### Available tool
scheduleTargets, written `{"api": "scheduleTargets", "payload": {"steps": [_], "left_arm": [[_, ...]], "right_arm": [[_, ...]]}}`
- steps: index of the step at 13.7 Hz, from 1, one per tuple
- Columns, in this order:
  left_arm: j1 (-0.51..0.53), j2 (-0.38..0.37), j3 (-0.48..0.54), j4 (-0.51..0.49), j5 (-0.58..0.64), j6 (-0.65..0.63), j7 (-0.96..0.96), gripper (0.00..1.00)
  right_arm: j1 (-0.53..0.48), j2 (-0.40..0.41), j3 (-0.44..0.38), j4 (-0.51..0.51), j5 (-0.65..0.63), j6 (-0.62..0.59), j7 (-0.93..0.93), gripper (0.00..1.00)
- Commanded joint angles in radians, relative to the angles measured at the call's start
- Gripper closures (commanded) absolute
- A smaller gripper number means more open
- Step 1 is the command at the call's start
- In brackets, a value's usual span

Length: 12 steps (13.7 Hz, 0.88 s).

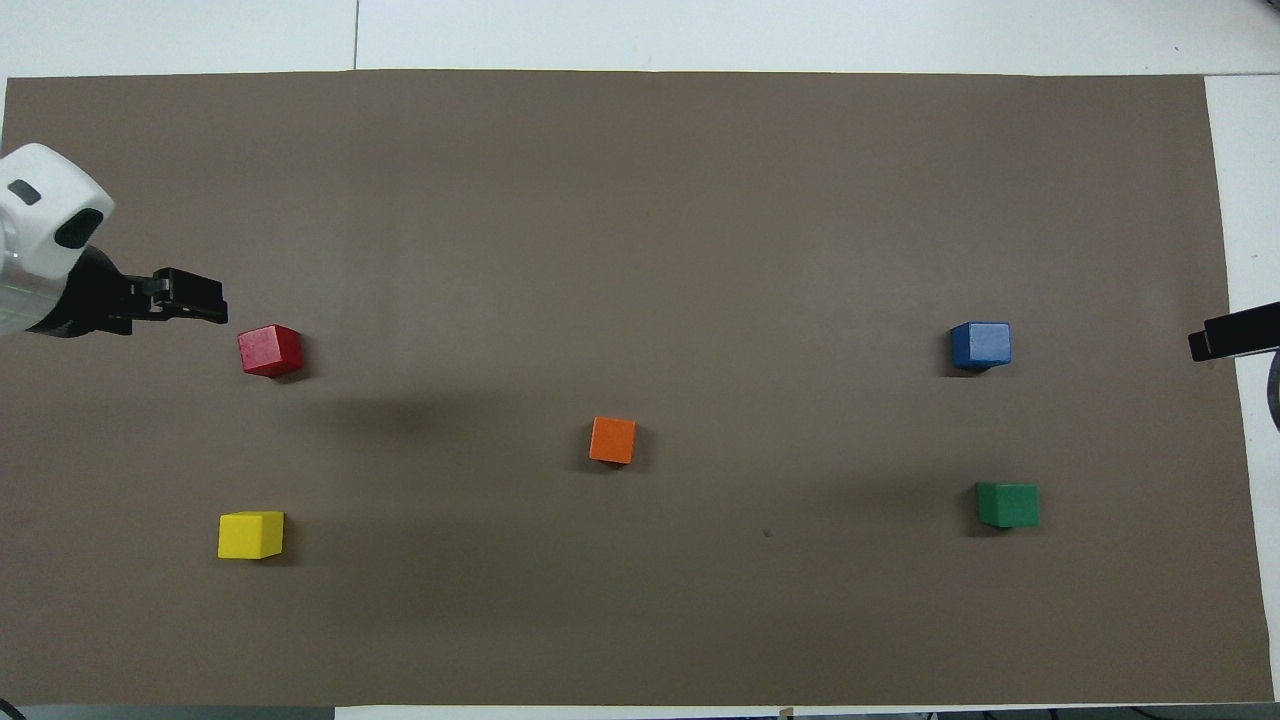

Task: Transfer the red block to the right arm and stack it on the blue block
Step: 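Move the left gripper down onto the red cube and close it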

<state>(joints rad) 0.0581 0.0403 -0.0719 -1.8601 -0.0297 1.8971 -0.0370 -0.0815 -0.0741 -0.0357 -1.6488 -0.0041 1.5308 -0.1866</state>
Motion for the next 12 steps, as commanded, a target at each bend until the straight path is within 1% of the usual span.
{"api": "scheduleTargets", "payload": {"steps": [1, 3, 4, 6, 8, 9, 12], "left_arm": [[0.012, 0.056, 0.007, -0.069, 0.002, 0.168, -0.001, 0.00], [0.011, 0.101, 0.006, -0.111, 0.060, 0.256, -0.003, 0.00], [0.016, 0.110, 0.006, -0.140, 0.060, 0.299, -0.003, 0.00], [0.017, 0.099, 0.006, -0.197, 0.060, 0.341, -0.007, 0.00], [0.031, 0.102, 0.006, -0.269, 0.060, 0.443, -0.012, 0.00], [0.034, 0.104, 0.006, -0.299, 0.060, 0.482, -0.014, 0.00], [0.032, 0.113, 0.004, -0.317, 0.060, 0.491, -0.072, 0.00]], "right_arm": [[-0.015, -0.018, 0.010, -0.016, -0.017, -0.006, 0.007, 0.00], [-0.021, -0.026, 0.011, -0.034, -0.013, -0.003, 0.003, 0.00], [-0.021, -0.035, 0.013, -0.063, -0.004, 0.014, -0.002, 0.00], [-0.021, -0.059, 0.013, -0.150, 0.031, 0.090, -0.037, 0.00], [-0.023, -0.064, 0.011, -0.221, 0.120, 0.150, -0.047, 0.00], [-0.023, -0.064, 0.011, -0.239, 0.140, 0.172, -0.047, 0.00], [-0.023, -0.062, 0.013, -0.261, 0.261, 0.178, -0.053, 0.00]]}}
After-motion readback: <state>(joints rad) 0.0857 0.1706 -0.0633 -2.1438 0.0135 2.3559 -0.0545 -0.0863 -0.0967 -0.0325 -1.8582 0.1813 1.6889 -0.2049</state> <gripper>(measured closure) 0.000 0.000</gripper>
